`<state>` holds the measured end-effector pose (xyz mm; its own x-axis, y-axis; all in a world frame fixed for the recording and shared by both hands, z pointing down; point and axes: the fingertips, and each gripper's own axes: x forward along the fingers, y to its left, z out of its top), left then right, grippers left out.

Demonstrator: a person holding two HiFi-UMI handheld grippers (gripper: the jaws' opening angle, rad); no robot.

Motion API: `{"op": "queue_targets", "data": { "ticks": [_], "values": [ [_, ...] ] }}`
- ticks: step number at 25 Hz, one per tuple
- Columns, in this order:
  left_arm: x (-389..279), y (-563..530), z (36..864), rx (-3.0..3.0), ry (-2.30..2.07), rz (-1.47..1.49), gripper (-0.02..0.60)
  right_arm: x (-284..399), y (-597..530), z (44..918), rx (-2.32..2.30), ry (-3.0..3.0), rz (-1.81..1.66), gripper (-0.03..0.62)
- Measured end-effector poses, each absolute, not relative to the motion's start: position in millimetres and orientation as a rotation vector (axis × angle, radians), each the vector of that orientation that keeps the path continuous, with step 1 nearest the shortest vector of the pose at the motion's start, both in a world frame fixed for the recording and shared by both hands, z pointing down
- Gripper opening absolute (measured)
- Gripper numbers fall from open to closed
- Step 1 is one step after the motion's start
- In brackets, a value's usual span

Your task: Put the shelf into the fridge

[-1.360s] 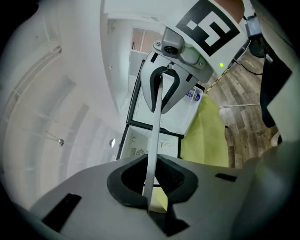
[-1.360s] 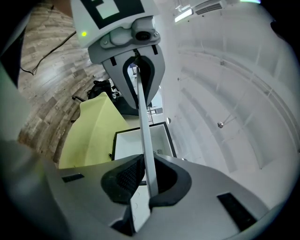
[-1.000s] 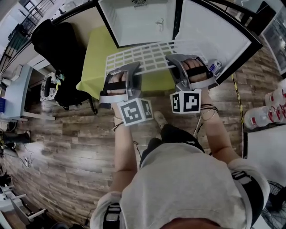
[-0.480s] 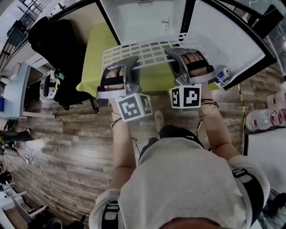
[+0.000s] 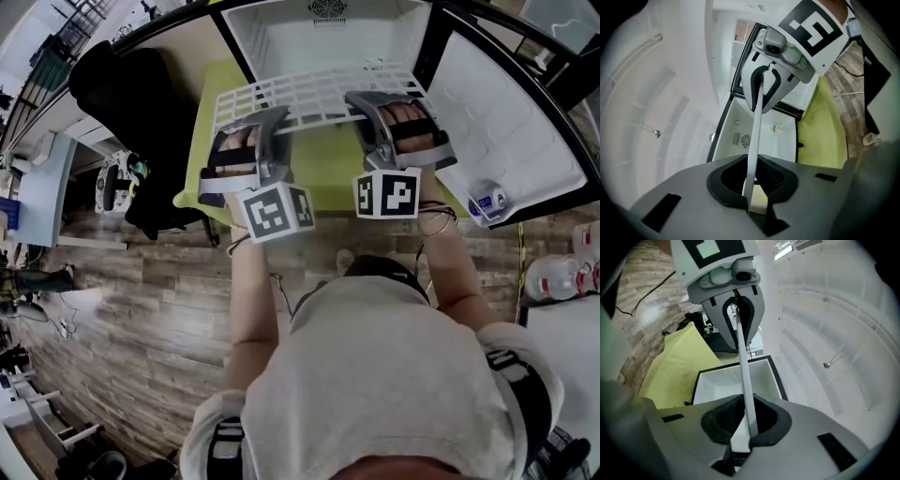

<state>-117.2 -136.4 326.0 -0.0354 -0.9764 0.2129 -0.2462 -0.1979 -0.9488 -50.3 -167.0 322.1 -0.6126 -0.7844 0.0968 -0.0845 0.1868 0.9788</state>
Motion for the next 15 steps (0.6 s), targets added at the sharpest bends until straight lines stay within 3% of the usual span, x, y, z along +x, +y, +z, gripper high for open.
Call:
{"op": "queue_targets", "data": {
  "ticks": [15],
  "values": [
    [-104, -207, 326, -1.524, 1.272, -1.268, 0.055, -36, -235, 323, 0.846, -1.827, -1.448, 0.051]
  ]
}}
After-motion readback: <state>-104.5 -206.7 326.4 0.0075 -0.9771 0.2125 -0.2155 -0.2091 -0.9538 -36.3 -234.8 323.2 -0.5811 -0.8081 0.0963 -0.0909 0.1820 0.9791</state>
